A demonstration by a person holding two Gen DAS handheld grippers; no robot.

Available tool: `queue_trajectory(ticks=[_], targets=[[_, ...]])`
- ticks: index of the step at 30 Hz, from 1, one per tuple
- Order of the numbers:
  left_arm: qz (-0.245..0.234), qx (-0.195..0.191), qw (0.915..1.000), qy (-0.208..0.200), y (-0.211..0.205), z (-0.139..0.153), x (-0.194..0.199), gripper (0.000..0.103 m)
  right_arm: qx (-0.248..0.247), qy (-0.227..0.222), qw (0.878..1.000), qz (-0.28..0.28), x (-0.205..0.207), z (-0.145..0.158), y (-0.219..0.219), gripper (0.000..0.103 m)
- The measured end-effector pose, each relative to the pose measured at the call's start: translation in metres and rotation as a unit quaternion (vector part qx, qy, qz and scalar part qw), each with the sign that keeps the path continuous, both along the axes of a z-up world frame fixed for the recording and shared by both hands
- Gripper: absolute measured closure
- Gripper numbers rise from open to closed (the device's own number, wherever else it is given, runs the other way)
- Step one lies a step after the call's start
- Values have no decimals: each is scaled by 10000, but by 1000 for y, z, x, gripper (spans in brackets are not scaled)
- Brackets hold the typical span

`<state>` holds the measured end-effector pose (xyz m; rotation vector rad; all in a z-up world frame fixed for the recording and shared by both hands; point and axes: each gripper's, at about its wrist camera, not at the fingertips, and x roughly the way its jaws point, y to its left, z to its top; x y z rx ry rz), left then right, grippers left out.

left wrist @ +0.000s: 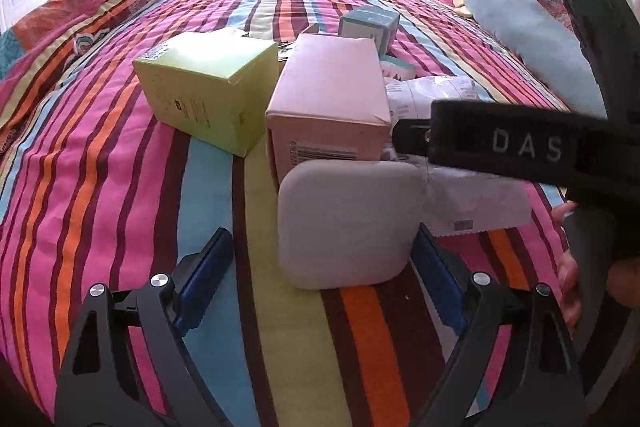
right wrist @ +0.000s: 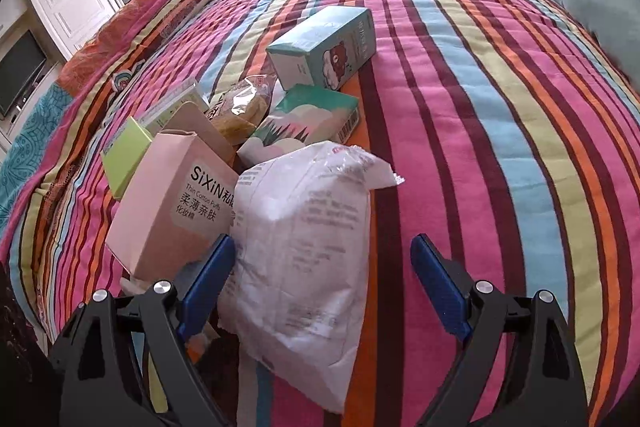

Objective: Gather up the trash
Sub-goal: 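Grasp the white square pad with left gripper while right grasps white packet, then carry pad and white packet over the wastebasket and release both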

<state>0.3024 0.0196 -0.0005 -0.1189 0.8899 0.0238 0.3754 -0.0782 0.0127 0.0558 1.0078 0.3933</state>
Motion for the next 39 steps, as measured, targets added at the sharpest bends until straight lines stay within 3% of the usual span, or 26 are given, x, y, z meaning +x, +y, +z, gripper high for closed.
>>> queue_trajectory(ticks=[1,2,3,6,15,21,26,29,33,37,39], targets=[[-37,5,10000,-6,0,0,-1,25,11,-30,10000,58,-1,0,1,21],[-82,59,9999,-55,-1,1,-3,46,10,-40,9999,149,-3,-1,3,36],[-92,109,9999,-87,0,2,-5,53,28,-50,9997,244,-4,-1,3,47],[-155,-32,9999,-68,6,3,-10,53,139,-152,9993,301,-11,5,-3,54],[-273,-228,9987,-368,34,25,-65,53,595,-762,9953,67,-61,43,-67,55],[-596,-203,9951,-758,38,49,-156,53,858,-1228,9879,403,-165,57,-104,55],[-956,-200,9920,-796,27,49,-256,53,900,-1191,9835,1018,-280,42,-105,55],[-1123,-403,9920,-417,18,24,-307,53,999,-678,9843,1287,-328,15,-99,55],[-1277,-480,9900,360,6,-35,-338,53,620,97,9887,1361,-363,-51,-80,55],[-1439,-369,9792,1383,-10,-116,-341,53,-25,893,9868,1349,-366,-130,-60,55],[-1466,-416,9718,1800,-16,-148,-339,53,-232,1073,9841,1397,-364,-151,-52,55]])
